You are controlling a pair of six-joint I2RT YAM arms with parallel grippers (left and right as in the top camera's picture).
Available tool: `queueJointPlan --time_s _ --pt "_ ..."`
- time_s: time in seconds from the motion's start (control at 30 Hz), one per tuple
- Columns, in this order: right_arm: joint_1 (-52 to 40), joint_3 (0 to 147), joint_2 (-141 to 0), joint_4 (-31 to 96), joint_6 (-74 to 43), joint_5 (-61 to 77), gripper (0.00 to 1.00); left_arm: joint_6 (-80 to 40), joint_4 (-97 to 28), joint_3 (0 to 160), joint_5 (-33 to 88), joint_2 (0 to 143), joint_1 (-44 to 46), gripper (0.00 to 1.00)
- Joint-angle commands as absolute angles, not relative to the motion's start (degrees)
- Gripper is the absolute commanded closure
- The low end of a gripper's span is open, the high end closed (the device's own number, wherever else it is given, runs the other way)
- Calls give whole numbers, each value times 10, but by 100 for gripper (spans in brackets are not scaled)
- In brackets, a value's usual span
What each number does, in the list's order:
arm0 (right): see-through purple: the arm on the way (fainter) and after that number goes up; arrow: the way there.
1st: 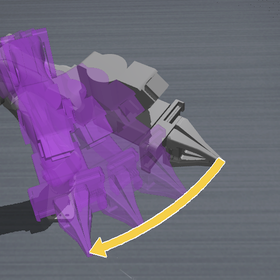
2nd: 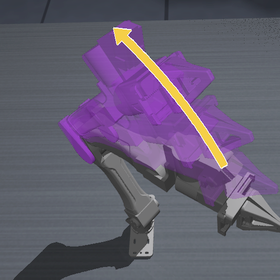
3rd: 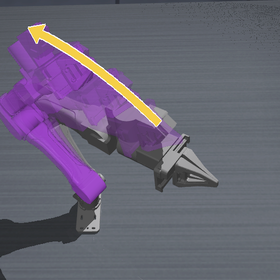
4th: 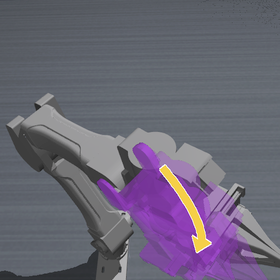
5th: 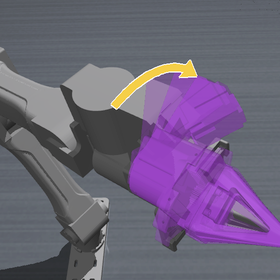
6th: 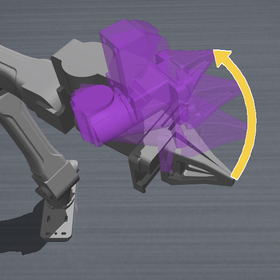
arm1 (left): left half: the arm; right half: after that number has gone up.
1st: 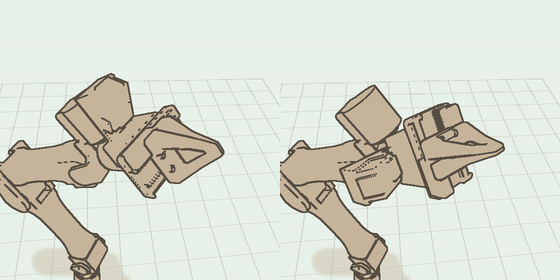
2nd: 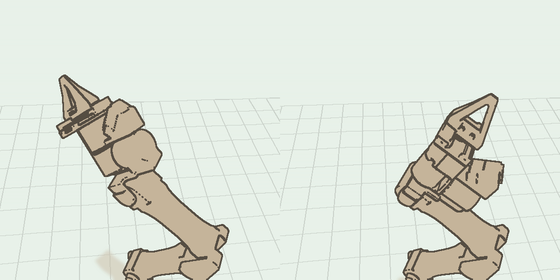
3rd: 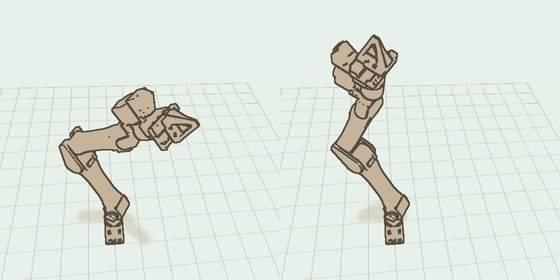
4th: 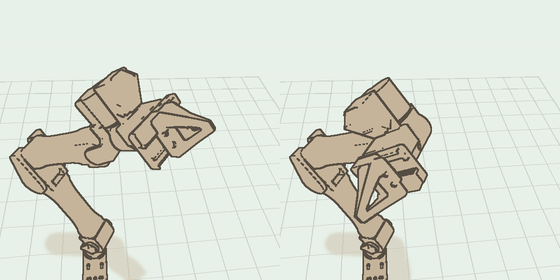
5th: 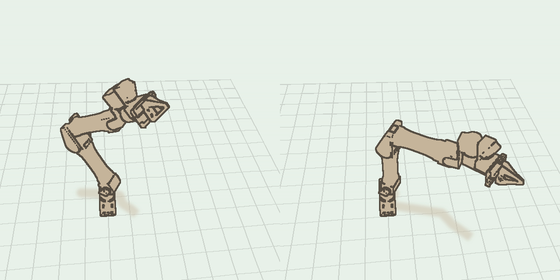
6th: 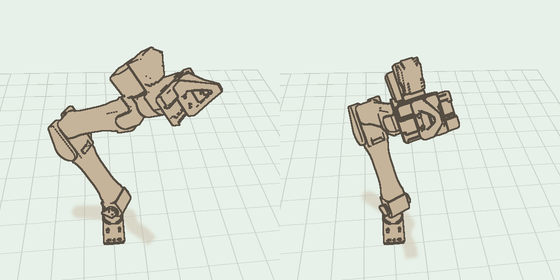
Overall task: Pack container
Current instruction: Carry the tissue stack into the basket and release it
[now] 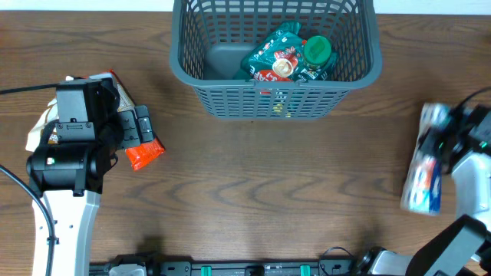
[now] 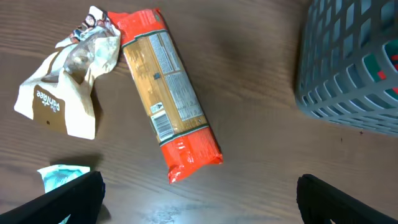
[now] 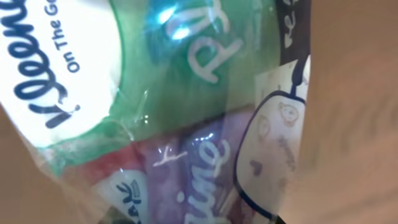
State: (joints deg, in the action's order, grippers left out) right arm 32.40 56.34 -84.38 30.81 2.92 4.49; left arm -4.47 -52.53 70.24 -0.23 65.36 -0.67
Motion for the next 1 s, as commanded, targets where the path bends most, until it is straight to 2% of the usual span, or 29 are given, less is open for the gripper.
queueJointPlan --time_s 0.0,0.37,0.5,0.6,0.77,0.97 --pt "300 672 -811 328 -36 131 98 -41 -527 713 -7 651 -10 1" --pt "155 1091 -831 529 -49 142 99 -41 -527 713 -7 651 -10 1" --pt "70 1227 -860 584 50 183 99 -41 -527 713 -7 651 -10 1" --pt "-12 1276 -872 583 176 190 99 -41 -527 713 -7 651 -10 1" --pt "-121 1284 -891 544 304 167 99 -41 -527 713 -7 651 -10 1" --pt "-181 1284 -964 513 367 165 99 -41 -527 713 -7 651 -10 2"
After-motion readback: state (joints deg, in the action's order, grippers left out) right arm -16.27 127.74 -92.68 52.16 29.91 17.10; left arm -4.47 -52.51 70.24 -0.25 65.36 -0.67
